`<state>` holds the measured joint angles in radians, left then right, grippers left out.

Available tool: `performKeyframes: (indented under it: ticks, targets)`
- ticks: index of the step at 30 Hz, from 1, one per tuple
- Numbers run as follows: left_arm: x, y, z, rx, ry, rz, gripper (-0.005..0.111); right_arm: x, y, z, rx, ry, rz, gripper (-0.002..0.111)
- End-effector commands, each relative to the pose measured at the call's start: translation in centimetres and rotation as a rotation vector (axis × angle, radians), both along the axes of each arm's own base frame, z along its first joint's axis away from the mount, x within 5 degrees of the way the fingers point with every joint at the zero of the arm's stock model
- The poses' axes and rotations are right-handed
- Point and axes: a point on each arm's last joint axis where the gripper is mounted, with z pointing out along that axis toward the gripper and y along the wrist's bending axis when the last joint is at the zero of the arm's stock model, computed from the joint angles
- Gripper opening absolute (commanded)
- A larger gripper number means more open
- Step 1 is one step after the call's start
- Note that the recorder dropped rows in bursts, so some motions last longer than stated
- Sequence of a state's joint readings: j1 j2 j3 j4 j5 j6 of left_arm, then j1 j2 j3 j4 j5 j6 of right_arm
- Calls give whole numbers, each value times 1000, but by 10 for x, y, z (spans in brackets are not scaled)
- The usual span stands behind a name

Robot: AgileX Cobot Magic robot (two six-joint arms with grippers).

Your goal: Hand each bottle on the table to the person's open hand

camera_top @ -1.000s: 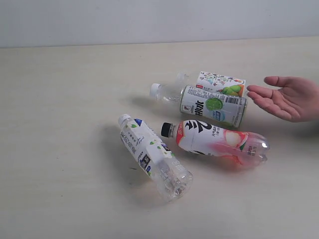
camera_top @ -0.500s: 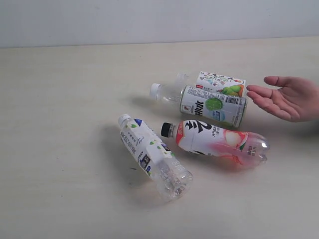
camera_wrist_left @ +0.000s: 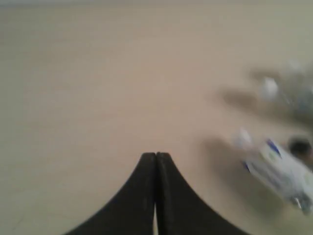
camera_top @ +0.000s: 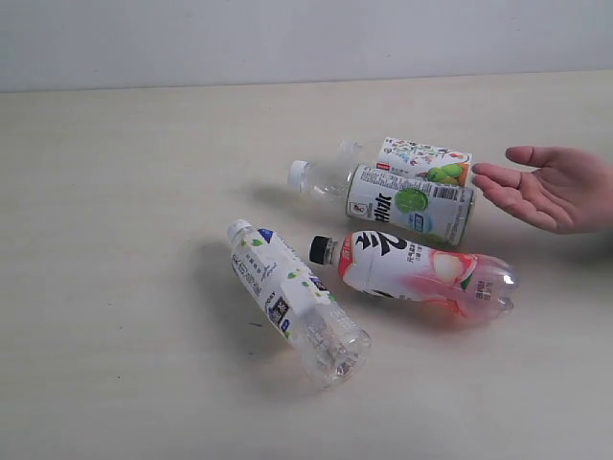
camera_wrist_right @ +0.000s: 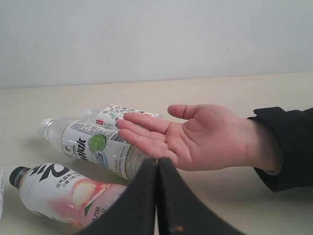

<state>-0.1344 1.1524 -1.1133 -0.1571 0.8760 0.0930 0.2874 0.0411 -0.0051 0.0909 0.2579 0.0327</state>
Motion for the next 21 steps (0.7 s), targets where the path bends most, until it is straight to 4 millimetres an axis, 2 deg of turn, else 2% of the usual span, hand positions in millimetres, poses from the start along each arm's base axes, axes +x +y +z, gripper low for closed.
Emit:
performKeyframes:
  ticks: [1, 4, 5, 6, 7, 8, 9, 10, 11, 13, 14, 18, 21]
  targets:
    - [3, -69, -15, 66, 141, -731, 0, 0, 0, 0, -3, -13, -3, 0]
    - [-3, -102, -30, 251, 96, -1040, 0, 0, 0, 0, -3, -13, -3, 0]
    - [-5, -111, -36, 339, 88, -1132, 0, 0, 0, 0, -3, -13, -3, 0]
    - [-10, -128, -48, 497, 64, -1296, 0, 0, 0, 0, -3, -13, -3, 0]
    - [-11, -137, -53, 567, 45, -1376, 0, 0, 0, 0, -3, -13, -3, 0]
    - [-13, -152, -62, 659, -11, -1506, 2, 0, 0, 0, -3, -13, -3, 0]
    - [-14, -162, -67, 680, -46, -1548, 6, 0, 0, 0, -3, -13, -3, 0]
    - [-14, -179, -75, 704, -111, -1606, 20, 0, 0, 0, -3, -13, -3, 0]
    - [-14, -188, -81, 723, -141, -1642, 31, 0, 0, 0, -3, -13, -3, 0]
    - [-14, -214, -105, 804, -200, -1734, 73, 0, 0, 0, -4, -14, -2, 0]
    - [-13, -221, -114, 830, -200, -1755, 79, 0, 0, 0, -4, -14, -2, 0]
    - [-9, -237, -156, 962, -130, -1856, 77, 0, 0, 0, -2, -13, -3, 0]
    - [-6, -243, -180, 979, -74, -1890, 77, 0, 0, 0, -2, -13, -3, 0]
